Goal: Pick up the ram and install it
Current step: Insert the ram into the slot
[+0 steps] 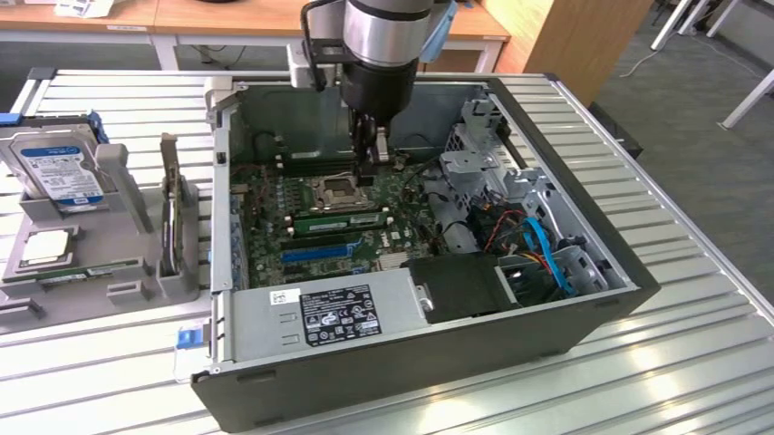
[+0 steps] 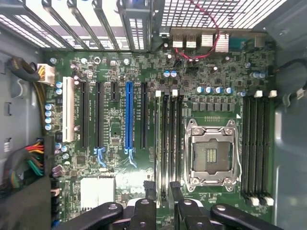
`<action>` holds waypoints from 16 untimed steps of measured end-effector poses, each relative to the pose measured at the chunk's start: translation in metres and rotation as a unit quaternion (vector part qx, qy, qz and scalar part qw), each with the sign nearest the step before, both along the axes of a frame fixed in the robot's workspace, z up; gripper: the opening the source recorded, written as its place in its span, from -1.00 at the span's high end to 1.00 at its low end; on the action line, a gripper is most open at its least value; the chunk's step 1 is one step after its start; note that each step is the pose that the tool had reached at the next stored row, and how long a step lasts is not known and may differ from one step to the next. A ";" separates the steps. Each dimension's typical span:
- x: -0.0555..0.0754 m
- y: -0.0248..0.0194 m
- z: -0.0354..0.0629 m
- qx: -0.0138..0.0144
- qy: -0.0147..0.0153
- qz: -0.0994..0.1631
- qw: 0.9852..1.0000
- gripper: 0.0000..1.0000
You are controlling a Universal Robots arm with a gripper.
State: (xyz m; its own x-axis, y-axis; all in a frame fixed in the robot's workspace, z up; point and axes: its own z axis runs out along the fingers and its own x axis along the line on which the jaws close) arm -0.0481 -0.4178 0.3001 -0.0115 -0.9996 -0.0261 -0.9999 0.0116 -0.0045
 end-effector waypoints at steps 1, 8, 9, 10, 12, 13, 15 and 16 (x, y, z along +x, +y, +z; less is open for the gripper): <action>0.000 0.0000 0.0027 0.000 0.001 0.000 1.000 0.50; 0.001 0.0000 0.0218 0.000 0.004 0.000 1.000 0.50; 0.001 0.0000 0.0242 0.000 0.004 0.000 1.000 0.50; 0.001 0.0000 0.0264 0.000 0.005 0.000 1.000 0.50; 0.001 0.0000 0.0304 0.000 0.005 0.000 1.000 0.50; 0.001 0.0000 0.0320 0.000 0.005 0.000 1.000 0.50; 0.001 0.0000 0.0334 0.000 0.006 0.000 1.000 0.50; 0.001 0.0000 0.0334 0.000 0.006 0.000 1.000 0.50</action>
